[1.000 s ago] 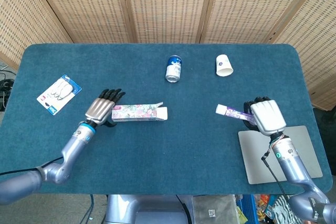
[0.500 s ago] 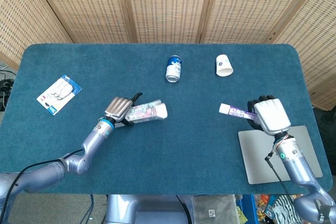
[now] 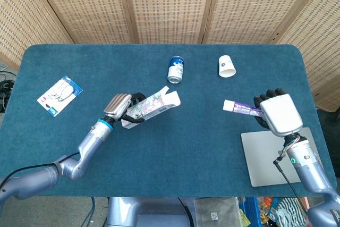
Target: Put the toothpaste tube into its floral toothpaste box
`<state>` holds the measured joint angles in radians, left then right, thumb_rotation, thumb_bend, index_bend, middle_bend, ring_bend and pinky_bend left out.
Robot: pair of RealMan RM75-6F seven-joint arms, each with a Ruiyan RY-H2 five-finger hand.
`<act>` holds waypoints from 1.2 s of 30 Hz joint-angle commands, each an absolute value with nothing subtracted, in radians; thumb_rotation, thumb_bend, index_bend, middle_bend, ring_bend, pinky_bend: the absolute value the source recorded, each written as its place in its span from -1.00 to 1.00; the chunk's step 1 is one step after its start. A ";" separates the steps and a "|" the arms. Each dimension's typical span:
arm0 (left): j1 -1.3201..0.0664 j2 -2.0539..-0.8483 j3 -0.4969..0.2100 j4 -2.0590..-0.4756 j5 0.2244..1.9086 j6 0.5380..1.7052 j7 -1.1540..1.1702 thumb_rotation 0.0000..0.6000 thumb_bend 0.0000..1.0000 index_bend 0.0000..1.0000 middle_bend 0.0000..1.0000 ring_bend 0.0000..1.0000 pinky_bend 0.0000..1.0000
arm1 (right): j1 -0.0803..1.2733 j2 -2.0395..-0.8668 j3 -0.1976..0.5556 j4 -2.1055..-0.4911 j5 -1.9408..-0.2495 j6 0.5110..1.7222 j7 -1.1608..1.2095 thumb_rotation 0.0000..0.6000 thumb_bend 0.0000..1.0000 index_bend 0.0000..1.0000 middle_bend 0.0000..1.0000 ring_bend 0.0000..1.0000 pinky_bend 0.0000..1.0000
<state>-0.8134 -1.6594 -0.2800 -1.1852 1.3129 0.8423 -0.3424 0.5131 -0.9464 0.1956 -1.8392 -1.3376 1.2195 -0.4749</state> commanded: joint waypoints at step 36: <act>-0.951 -1.822 -0.182 -0.943 1.606 1.134 -0.837 1.00 -0.58 0.12 0.11 0.00 0.02 | 0.772 -0.707 0.274 -2.201 -1.224 1.013 -1.117 1.00 0.25 0.18 0.24 -0.10 -0.14</act>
